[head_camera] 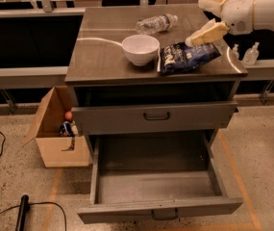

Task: Pick blue chip bag from middle drawer and place on counter

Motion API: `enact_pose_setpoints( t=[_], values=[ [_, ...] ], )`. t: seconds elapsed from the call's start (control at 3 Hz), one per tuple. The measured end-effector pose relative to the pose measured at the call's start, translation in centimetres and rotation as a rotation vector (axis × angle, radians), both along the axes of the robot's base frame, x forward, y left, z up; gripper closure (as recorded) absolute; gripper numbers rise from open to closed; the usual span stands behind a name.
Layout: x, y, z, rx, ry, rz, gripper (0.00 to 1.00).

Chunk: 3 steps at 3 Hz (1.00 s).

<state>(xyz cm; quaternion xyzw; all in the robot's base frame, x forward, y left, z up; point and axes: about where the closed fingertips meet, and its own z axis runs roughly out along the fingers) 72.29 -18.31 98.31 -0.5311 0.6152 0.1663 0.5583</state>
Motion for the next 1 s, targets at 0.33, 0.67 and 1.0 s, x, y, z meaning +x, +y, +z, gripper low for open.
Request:
enact_pose_setpoints(
  t=[0.33,0.67,1.0],
  values=[
    [0.0,0.0,-0.2,0.006,0.011,-0.016,0.00],
    [-0.3,-3.0,0.2,-0.022,0.033,-0.160,0.00],
    [-2.5,-9.7,2.3,-0.115,0.040,-0.435,0.00]
  ],
)
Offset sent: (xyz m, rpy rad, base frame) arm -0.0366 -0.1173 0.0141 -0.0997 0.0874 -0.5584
